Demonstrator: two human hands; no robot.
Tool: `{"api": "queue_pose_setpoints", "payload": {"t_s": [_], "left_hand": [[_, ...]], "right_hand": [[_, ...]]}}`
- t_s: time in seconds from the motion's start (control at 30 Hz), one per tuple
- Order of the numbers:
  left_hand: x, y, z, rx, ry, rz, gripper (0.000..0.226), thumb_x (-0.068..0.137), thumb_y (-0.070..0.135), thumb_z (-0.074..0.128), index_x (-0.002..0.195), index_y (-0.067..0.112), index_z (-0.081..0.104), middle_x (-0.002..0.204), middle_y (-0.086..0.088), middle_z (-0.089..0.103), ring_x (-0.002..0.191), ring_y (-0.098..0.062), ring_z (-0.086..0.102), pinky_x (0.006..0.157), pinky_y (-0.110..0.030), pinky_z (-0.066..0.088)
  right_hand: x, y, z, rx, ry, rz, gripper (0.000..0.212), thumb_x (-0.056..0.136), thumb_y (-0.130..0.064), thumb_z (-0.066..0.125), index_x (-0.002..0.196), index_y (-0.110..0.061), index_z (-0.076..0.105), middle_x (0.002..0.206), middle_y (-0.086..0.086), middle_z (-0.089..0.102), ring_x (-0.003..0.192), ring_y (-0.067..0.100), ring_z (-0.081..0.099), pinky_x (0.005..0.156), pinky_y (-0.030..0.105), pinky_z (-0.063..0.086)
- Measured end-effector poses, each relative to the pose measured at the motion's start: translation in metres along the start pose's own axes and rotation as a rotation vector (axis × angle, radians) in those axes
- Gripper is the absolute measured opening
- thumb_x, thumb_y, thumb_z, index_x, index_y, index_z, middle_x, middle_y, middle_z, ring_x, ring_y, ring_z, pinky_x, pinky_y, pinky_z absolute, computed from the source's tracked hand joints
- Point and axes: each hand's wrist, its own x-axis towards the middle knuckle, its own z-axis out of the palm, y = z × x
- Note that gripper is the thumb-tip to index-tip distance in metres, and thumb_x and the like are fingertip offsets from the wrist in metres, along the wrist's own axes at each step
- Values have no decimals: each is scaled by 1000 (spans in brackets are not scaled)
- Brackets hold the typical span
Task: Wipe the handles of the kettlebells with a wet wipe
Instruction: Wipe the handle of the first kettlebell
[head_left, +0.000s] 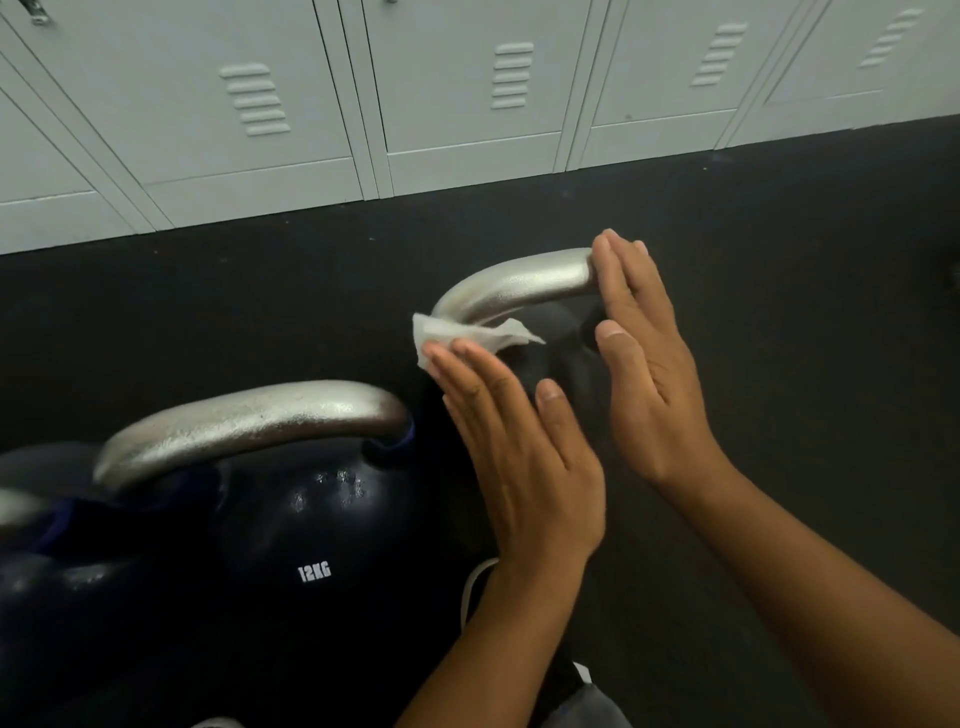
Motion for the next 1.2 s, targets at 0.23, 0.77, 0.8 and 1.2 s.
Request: {"api": "queue_pose_setpoints", "payload": {"t_s": [0.23,0.77,0.8,1.2], "left_hand": [[3,10,-1,13,-1,30,70,109,35,25,159,4,-12,166,-13,-27,157,-20,-23,129,-35,-8],[-9,-21,2,143,-176,-195,74,101,50,11,153,10,-24,163,-12,-32,154,-16,-29,130,-39,-3],[-9,-20,1,140,-176,-188,75,102,49,12,154,10,-24,164,-13,-30,153,-14,-30,130,-39,-3],[-11,-30,0,186,-176,-80,71,106,42,18,157,10,-19,164,-14,-29,156,-22,-25,130,-45,1]], "right_hand": [[0,2,1,12,30,5,56,107,-16,29,162,-17,30,172,-8,22,161,7,9,129,24,12],[-2,1,2,75,20,40,62,101,-24,34,163,-20,31,172,-11,22,160,6,9,131,32,14],[-2,1,2,71,22,37,62,102,-23,34,163,-19,31,172,-10,22,160,6,9,131,31,14],[-1,0,4,76,42,30,60,103,-13,36,162,-19,32,171,-9,24,160,7,10,130,26,13]]}}
